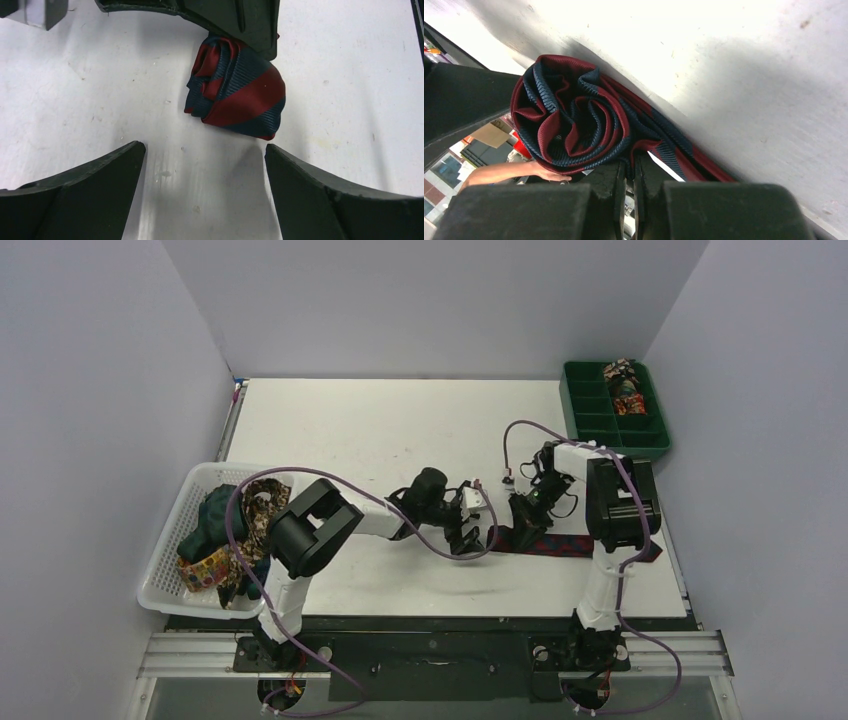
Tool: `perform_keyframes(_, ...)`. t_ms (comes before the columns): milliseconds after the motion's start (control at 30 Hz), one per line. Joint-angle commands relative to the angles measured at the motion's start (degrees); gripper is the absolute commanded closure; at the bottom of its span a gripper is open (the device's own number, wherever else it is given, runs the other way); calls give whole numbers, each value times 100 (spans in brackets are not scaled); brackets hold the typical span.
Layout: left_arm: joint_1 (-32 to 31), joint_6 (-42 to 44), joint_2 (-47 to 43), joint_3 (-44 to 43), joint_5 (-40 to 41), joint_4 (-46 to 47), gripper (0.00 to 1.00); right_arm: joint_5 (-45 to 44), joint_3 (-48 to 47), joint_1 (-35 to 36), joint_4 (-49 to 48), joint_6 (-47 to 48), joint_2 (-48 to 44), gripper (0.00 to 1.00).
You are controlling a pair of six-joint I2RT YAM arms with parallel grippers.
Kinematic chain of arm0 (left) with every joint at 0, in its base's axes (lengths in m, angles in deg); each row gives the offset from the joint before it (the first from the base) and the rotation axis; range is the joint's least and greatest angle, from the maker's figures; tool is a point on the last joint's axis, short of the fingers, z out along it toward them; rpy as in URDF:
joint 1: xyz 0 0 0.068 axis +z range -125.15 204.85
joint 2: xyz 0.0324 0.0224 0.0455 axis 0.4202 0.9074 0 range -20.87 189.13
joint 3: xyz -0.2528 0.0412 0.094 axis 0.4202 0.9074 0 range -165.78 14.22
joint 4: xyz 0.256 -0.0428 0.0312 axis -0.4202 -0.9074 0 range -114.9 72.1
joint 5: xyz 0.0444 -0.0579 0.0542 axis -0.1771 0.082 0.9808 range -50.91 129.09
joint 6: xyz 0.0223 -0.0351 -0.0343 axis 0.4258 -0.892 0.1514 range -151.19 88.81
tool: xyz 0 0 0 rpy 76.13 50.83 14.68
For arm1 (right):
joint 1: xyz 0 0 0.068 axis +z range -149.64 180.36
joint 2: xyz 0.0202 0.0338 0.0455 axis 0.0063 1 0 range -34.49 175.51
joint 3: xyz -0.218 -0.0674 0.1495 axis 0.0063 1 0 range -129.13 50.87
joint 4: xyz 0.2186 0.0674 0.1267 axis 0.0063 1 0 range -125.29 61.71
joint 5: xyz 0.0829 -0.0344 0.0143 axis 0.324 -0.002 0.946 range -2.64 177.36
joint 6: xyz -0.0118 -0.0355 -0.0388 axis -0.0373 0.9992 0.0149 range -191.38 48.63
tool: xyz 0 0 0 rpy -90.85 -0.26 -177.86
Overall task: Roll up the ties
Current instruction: Roll the tie at the center of the board.
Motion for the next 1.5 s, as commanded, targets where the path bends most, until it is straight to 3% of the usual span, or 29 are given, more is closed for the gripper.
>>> perform_keyframes(0,-22,12,-556,216,200,471,8,-533,-197,179,-579,-51,413,100)
perform_keyframes(100,-35,253,-435,122,-18,358,1,-464,-488,231,-477,-24,585,100)
perform_keyframes(267,-104,703,-120,-203,-419,121,3,-298,-682,284,-192,156,579,100)
perform_keyframes(567,-445,1101,486,-1087,-280,-759,3,30,-772,329,77,276,463,100)
perform_keyframes(600,-470,1123,510,-1132,-313,-848,8,94,-809,335,112,297,442,100)
perform_keyframes(700,-496,1175,535,-1185,-229,-1204,37,199,-893,339,194,343,377,100)
perform_keyframes(733,-498,1165,521,-1146,-162,-1215,41,255,-949,341,262,375,357,100)
perform_keyframes(767,-494,1156,507,-1061,-129,-1242,50,298,-976,336,310,398,348,97)
perform_keyframes(867,-465,1135,505,-910,-47,-1403,72,511,-1075,298,501,516,242,77)
perform_keyframes(933,-449,1166,473,-760,0,-1455,81,585,-1074,250,543,526,138,70)
perform_keyframes(1167,-412,1142,415,-453,64,-1402,83,826,-1034,154,582,556,155,74)
perform_keyframes(1300,-386,1136,405,-424,62,-1429,84,912,-1022,66,603,561,96,68)
perform_keyframes(1333,-381,1127,410,-422,49,-1436,84,912,-1021,54,599,557,86,71)
perform_keyframes(1433,-371,1120,421,-441,47,-1433,83,818,-1022,69,577,553,129,99)
perform_keyframes(1467,-369,1062,431,-444,39,-1399,82,725,-1017,103,556,522,137,100)
